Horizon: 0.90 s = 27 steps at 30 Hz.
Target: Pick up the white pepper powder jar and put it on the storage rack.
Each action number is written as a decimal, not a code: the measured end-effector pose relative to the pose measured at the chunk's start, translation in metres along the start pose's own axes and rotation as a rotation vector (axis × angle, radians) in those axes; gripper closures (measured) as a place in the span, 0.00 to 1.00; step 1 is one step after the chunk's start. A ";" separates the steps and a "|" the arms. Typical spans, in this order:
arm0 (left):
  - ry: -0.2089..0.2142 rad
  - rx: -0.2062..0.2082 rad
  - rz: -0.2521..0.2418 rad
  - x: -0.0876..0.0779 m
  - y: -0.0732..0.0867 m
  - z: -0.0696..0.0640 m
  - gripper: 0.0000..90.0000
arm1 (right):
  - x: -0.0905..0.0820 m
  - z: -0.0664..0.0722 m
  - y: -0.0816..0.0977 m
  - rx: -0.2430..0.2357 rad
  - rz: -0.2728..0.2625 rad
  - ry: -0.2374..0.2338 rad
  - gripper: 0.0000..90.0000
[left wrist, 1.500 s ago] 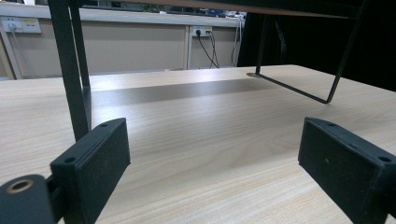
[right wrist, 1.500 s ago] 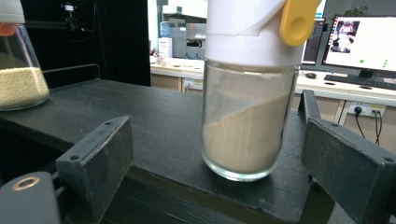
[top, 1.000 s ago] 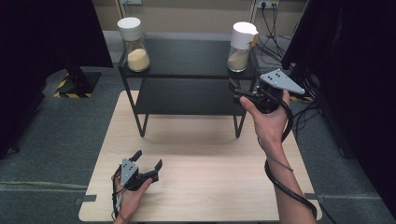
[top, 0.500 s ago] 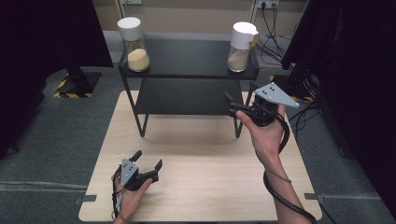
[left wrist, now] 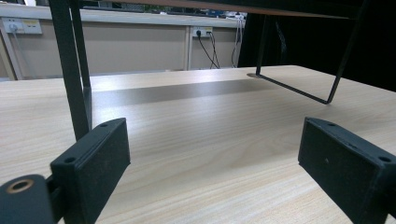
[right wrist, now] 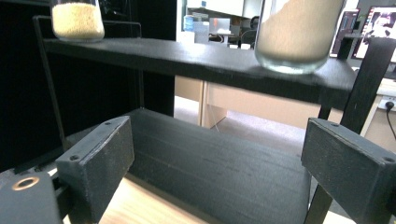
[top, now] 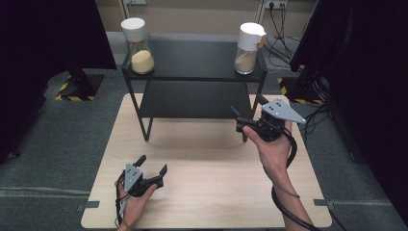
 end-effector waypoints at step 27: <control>-0.002 0.005 0.000 0.000 0.000 0.000 0.09 | -0.021 0.004 0.097 0.049 0.098 -0.028 0.10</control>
Point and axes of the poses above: each handheld gripper's, and its own axes: x roughly forward along the jaws, y roughly out of its underside, z roughly to its left, the point moved 9 cm from there along x, roughly forward along the jaws, and after that the axes turned 1 degree about z, right-handed, at the moved point
